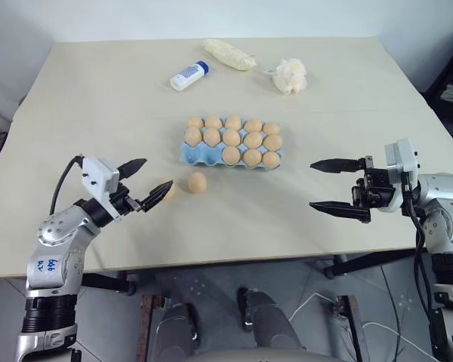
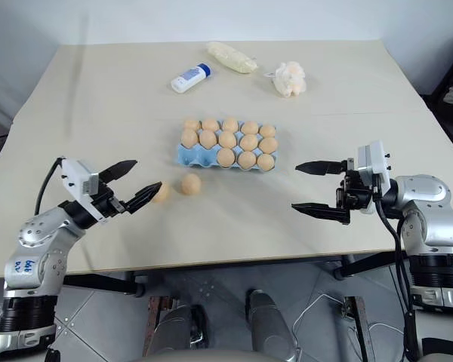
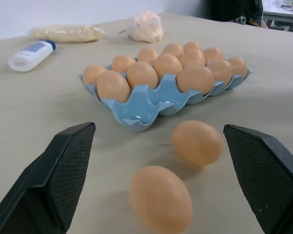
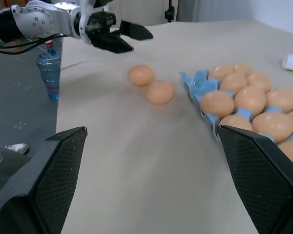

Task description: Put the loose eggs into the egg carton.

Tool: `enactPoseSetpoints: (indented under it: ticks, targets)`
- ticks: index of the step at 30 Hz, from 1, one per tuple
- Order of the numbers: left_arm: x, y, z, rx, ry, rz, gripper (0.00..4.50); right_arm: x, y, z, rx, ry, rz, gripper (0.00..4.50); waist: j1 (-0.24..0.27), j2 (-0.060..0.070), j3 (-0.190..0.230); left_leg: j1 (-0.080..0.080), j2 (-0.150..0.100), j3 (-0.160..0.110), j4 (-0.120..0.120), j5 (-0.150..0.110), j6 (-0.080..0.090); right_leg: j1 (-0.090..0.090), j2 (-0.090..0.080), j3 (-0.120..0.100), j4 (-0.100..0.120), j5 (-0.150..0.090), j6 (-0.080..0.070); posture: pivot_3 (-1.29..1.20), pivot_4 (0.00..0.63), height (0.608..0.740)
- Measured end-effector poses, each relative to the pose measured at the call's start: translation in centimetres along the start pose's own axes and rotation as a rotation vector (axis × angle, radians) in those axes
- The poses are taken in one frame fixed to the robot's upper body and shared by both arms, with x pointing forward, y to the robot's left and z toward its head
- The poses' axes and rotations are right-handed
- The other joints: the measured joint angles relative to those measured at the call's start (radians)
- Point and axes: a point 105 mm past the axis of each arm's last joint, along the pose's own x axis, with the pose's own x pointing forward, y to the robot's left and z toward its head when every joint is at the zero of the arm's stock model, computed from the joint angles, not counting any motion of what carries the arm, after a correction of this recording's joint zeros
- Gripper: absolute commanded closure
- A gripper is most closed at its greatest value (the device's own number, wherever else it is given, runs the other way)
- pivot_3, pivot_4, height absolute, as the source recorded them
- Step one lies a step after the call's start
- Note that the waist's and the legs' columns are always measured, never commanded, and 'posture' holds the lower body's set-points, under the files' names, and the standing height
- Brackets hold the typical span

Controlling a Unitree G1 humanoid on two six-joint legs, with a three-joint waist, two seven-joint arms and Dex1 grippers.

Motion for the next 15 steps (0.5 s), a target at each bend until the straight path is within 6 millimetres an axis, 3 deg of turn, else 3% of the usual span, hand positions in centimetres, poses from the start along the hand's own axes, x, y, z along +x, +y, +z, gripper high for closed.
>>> enactPoseSetpoints:
  ticks: [15]
  targets:
    - [2.0, 1.3, -3.1, -0.028, 0.132, 0.022, 0.0, 0.5, 0.8, -0.8, 0.032, -0.006, -0.005, 0.01, 0.001, 0.0, 0.0, 0.0, 0.0, 0.0, 0.0, 0.001, 0.001, 0.0, 0.0, -0.001, 0.0, 0.002, 0.003, 0.0, 0.15, 0.74]
